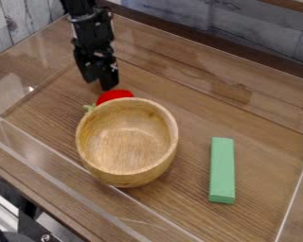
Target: Move the red fruit to the left
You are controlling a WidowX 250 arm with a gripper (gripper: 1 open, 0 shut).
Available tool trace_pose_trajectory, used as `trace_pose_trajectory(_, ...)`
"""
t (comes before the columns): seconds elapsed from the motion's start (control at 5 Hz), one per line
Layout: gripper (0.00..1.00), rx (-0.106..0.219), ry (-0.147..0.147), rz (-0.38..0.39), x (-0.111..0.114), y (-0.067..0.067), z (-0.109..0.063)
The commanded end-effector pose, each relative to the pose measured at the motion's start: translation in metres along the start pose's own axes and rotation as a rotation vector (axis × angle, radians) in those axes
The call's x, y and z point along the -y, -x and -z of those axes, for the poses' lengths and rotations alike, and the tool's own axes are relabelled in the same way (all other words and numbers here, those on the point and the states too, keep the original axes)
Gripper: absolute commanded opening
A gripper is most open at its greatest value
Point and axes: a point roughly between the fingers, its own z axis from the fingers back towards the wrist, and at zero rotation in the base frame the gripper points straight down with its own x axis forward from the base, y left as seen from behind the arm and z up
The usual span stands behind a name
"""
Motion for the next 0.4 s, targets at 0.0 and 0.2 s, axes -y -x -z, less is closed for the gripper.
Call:
trace_pose_trajectory(0.0,1.00,0.031,-0.048,0.013,-0.0123,-0.0195,-0.0142)
trace_pose_trajectory(0.2,1.00,0.017,-0.046,0.007,-0.0211,-0.0288,-0.0094)
